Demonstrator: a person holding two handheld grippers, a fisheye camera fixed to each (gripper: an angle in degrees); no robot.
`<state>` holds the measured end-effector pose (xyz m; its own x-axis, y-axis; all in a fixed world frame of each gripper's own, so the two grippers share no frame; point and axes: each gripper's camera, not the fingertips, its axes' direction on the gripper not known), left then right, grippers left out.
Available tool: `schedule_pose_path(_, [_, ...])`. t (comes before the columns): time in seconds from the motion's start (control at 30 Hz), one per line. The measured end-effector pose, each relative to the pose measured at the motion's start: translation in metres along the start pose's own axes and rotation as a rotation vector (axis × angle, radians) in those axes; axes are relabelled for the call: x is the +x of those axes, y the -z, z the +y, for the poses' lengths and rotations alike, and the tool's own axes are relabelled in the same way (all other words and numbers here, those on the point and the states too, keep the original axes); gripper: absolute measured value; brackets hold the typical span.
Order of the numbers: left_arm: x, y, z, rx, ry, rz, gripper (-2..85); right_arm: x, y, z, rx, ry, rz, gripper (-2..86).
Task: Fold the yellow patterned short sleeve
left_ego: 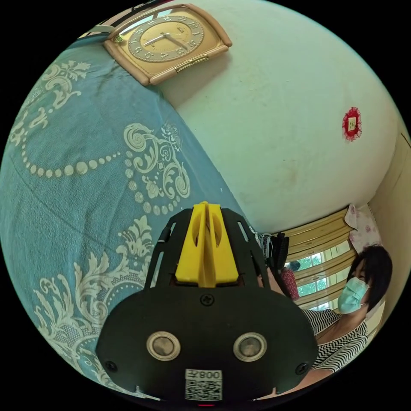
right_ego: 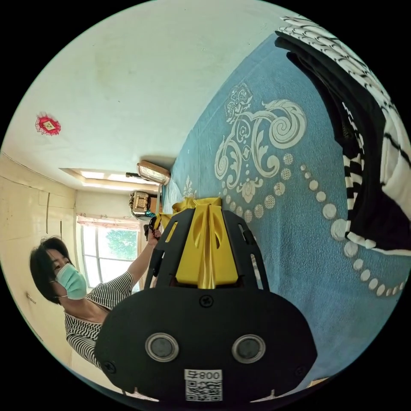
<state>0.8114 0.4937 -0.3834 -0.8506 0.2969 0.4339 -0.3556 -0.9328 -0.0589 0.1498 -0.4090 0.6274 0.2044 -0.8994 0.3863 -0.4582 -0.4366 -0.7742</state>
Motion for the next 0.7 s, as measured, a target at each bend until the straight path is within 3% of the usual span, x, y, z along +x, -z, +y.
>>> schedule_pose_path(0.27, [0.024, -0.023, -0.036, 0.032, 0.017, -0.004, 1.3, -0.015, -0.018, -0.036, 0.063, 0.034, -0.013, 0.2])
schedule_pose_path(0.43, [0.025, -0.04, -0.044, 0.018, 0.067, -0.037, 2.4, -0.009, -0.06, -0.059, -0.009, -0.029, 0.036, 0.7])
schedule_pose_path(0.7, [0.047, -0.024, -0.046, 0.14, 0.074, -0.01, 6.0, -0.033, -0.046, -0.044, 0.235, -0.041, -0.029, 4.8])
